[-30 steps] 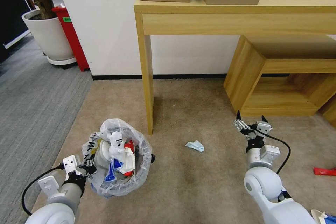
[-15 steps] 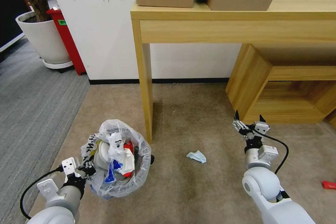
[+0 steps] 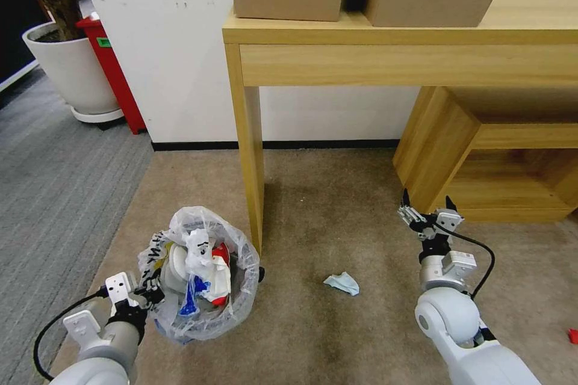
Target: Pick up the trash bin and place the garbage on the floor into it.
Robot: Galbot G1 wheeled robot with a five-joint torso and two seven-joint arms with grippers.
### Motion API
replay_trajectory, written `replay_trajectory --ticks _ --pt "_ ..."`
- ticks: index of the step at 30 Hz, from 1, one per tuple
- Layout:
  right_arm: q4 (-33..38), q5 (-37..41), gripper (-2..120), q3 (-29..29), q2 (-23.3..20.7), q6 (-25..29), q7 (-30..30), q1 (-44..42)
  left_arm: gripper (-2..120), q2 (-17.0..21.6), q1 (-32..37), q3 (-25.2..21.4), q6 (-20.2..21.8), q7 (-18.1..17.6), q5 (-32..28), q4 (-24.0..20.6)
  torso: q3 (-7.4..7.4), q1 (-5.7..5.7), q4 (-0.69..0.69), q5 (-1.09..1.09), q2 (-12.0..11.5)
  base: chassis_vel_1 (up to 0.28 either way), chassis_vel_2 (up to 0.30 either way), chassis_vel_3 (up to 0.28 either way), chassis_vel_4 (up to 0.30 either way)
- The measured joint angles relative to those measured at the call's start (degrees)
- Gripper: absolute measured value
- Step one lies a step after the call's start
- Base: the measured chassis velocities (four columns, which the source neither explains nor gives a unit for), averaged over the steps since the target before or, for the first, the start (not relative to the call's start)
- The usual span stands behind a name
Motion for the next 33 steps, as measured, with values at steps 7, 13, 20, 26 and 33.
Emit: replay_trajectory --ticks 7,13,20,26,33 --pt "0.0 0.39 100 -0.72 -0.73 -0.01 -0.28 0.5 0 0.1 0.12 -0.07 0.02 0.0 -0.06 -0.2 0.0 0.0 0.0 0.0 0.0 0.0 0.0 0.0 0.0" --pt "0.1 1.99 100 -2.31 -1.59 -1.03 -0.35 1.88 0 0.28 0.07 -0.42 0.07 -0.06 -0.28 -0.24 0.0 0.0 0.0 0.0 0.0 0.0 0.0 0.0 0.0" --pt "-0.02 4.02 100 -5.22 -2.34 -2.53 0.24 5.0 0 0.21 0.04 -0.55 0.09 -0.1 -0.31 0.21 0.0 0.0 0.01 -0.01 0.0 0.0 0.0 0.0 0.0" --pt "0.34 6.91 100 -6.53 -3.37 -4.59 1.64 5.69 0 0.37 -0.69 -0.56 0.19 -0.2 -0.42 0.92 0.01 0.0 0.0 0.01 0.0 0.0 0.0 0.0 0.0" --pt "4.29 11.87 100 -5.8 -6.4 -10.47 4.56 3.91 0 -0.03 -1.9 0.37 0.38 -0.36 -0.37 2.03 0.0 0.0 0.0 0.0 0.0 0.0 0.0 0.0 0.0"
